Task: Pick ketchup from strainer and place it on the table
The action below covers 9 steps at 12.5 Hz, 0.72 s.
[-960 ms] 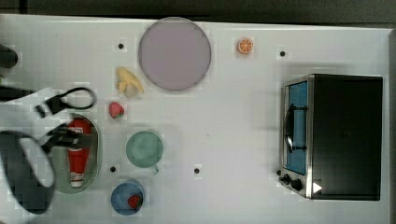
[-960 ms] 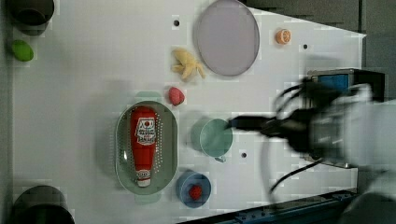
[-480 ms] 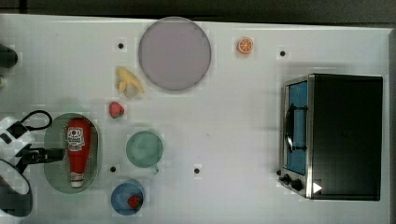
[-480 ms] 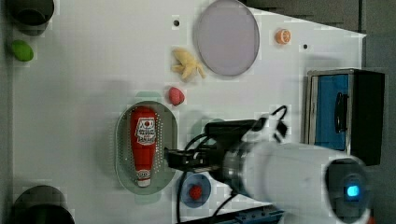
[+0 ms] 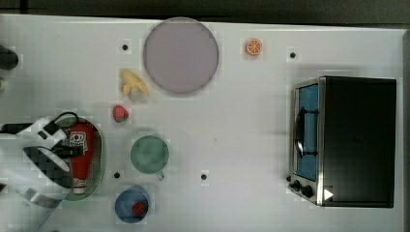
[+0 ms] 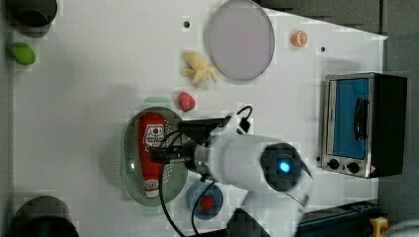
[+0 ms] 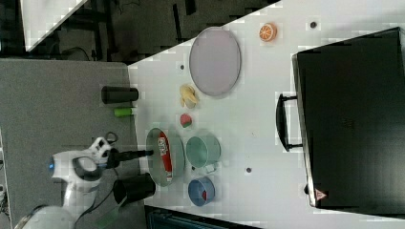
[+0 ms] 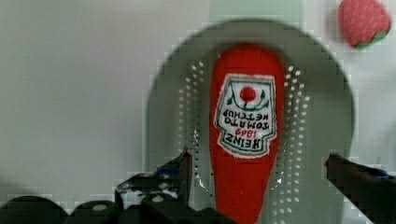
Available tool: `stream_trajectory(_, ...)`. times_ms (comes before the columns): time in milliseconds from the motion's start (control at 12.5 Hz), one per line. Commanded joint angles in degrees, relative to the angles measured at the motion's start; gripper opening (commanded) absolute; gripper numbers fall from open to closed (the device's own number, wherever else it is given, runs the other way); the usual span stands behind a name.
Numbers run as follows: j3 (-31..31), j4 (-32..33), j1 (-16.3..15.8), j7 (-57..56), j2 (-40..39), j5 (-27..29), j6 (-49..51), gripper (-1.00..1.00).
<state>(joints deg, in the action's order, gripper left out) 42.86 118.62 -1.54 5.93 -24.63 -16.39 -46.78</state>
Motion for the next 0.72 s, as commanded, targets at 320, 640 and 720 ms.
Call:
stream_trajectory(320,-2.68,-0.54,-0.33,10.82,-9.88,-10.73,-9.26,1.00)
stream_trajectory(640,-5.20,-1.75,-2.23,15.26,-15.03,-14.09,-12.71,1.00)
stream_trajectory(720,-5.80,-2.18,-2.79,15.25,-15.76,-14.26,-13.03,0.91)
